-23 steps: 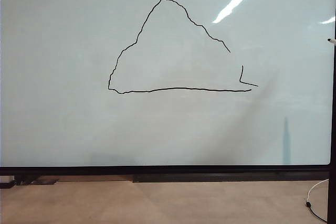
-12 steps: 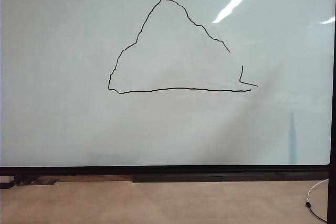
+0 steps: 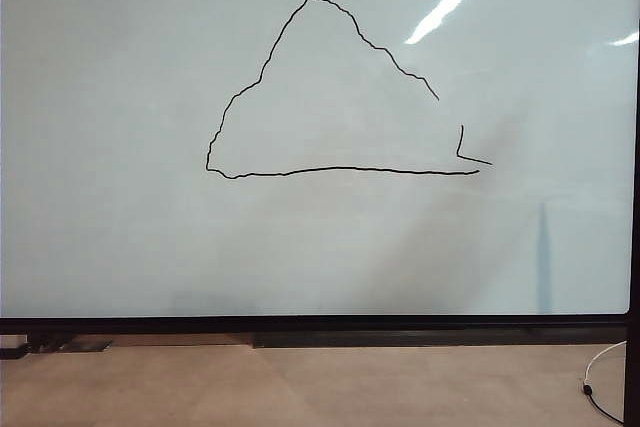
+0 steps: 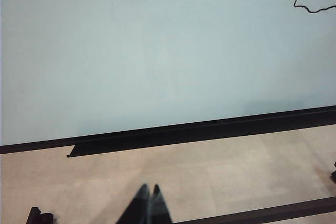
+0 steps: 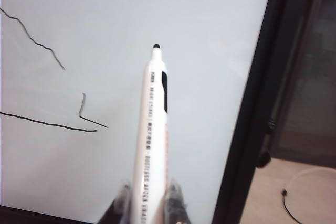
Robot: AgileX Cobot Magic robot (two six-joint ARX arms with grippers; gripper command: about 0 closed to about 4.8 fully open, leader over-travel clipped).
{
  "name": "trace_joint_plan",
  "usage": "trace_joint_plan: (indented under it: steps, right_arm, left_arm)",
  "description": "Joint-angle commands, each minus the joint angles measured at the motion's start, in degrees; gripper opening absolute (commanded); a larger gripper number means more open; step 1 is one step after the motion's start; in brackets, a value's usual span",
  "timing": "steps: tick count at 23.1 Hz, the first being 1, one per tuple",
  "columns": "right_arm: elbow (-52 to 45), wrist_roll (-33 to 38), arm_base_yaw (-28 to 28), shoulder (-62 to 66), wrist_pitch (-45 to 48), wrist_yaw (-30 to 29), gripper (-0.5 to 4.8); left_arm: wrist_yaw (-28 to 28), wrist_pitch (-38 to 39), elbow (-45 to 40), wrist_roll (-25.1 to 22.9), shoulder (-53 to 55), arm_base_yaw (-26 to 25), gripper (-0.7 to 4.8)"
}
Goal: Pick up the pen on the shelf to the right of the whiteboard and draw a triangle.
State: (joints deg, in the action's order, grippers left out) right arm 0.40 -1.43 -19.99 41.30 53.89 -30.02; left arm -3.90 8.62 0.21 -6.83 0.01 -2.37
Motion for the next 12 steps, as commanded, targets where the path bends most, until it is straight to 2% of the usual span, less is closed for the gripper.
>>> trace_joint_plan:
  steps: [1, 6, 8, 12]
  right_arm:
    - [-0.4, -2.1, 2.4, -7.3, -10.1, 5.2, -0.05]
    - [-0.4, -5.8, 9.1, -11.9, -16.6, 12.7, -0.05]
    - [-0.4, -8.9, 15.1, -13.3, -19.9, 18.7, -0.05]
    - [-0.4, -9.7, 15.5, -16.0, -23.2, 20.1, -0.05]
  left_arm:
    - [-0.2, -0.5, 0.2, 0.0, 0.0, 0.0, -0.05]
    - [-0.2, -0.5, 0.2, 0.0, 0.0, 0.0, -0.05]
    - [-0.2, -0.5, 0.2, 0.0, 0.0, 0.0, -0.05]
    - [-0.2, -0.5, 0.2, 0.0, 0.0, 0.0, -0.05]
